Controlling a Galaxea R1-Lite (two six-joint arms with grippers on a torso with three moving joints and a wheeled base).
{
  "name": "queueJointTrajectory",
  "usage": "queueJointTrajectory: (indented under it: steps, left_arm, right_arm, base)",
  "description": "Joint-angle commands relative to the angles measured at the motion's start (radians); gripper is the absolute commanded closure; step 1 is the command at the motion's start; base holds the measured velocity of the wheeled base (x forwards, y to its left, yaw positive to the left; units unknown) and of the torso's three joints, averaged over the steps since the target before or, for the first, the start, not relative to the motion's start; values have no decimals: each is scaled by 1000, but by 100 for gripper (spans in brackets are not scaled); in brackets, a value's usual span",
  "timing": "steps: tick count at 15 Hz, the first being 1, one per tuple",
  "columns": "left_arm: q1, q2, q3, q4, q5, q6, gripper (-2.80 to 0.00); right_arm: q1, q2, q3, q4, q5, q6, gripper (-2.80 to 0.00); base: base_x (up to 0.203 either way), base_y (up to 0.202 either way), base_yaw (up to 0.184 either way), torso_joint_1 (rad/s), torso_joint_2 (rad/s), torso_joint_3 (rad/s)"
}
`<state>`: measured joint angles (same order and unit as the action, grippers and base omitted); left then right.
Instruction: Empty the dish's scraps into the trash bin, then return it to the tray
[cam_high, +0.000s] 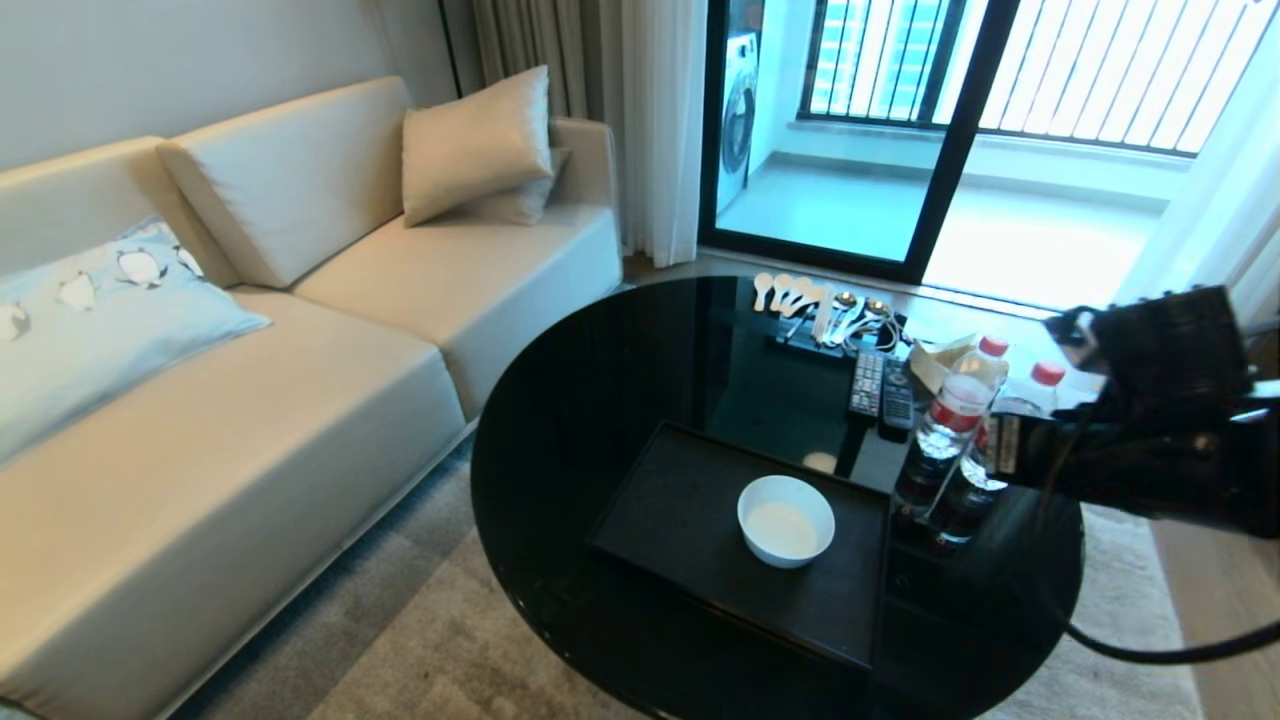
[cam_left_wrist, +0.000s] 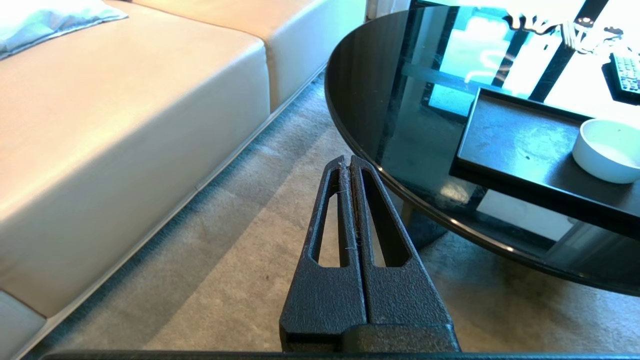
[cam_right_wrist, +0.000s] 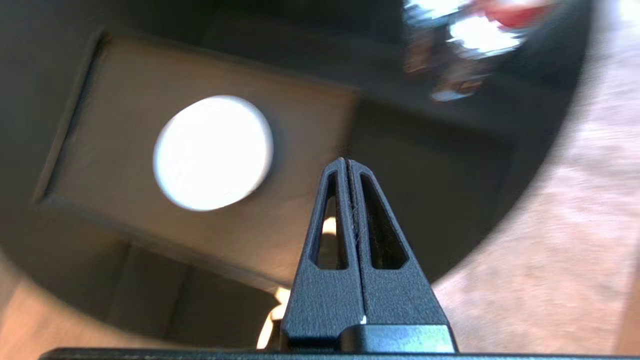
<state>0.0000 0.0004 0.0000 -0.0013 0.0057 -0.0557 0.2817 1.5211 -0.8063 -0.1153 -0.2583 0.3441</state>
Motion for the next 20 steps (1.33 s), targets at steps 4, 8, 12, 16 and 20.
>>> queueJointTrajectory:
  steps: [4,8,12,16,20]
  left_arm:
    - [0,0,0,0,0,-1,0]
    - [0,1,0,0,0,-1,0]
    - [1,0,0,0,0,-1,0]
    - [0,0,0,0,0,-1,0]
    - [0,0,0,0,0,-1,0]
  right_arm:
    - [-254,-358,382,-288,11,-116,0]
    - [-334,-630,565,-341,17,-150,0]
    - [-339,-922,700,-330,40,-237,0]
    - [-291,-1235,786,-236,189,-397,0]
    - [-281,-1510,793,150,282,-467,0]
  base:
    - [0,0,0,0,0,0]
    - [0,0,0,0,0,0]
    - [0,0,0,0,0,0]
    - [0,0,0,0,0,0]
    - [0,0,0,0,0,0]
